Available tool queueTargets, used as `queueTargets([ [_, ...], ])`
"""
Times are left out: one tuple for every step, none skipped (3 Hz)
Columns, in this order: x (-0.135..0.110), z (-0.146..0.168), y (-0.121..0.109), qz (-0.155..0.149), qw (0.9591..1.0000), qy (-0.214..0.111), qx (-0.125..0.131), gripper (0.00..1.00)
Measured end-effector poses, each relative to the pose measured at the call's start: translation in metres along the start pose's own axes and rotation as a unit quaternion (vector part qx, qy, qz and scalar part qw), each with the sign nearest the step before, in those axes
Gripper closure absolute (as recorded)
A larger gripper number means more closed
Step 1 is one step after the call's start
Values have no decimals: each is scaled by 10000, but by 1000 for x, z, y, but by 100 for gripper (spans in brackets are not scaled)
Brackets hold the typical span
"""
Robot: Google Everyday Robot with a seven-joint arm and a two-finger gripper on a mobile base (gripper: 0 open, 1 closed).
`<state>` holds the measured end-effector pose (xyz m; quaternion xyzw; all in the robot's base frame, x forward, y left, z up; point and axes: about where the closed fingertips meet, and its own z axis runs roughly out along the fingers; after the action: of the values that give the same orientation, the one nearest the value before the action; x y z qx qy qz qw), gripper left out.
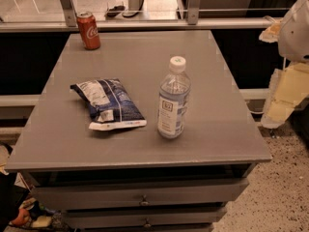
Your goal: Move blue plastic bottle near coke can
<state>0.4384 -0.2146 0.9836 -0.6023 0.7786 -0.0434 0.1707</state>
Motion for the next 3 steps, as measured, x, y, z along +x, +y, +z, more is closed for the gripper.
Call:
queueTargets([
  [0,0,0,0,10000,0,0,0],
  [0,-2,-1,11,9999,-101,17,0],
  [11,7,2,168,9965,-819,-82,0],
])
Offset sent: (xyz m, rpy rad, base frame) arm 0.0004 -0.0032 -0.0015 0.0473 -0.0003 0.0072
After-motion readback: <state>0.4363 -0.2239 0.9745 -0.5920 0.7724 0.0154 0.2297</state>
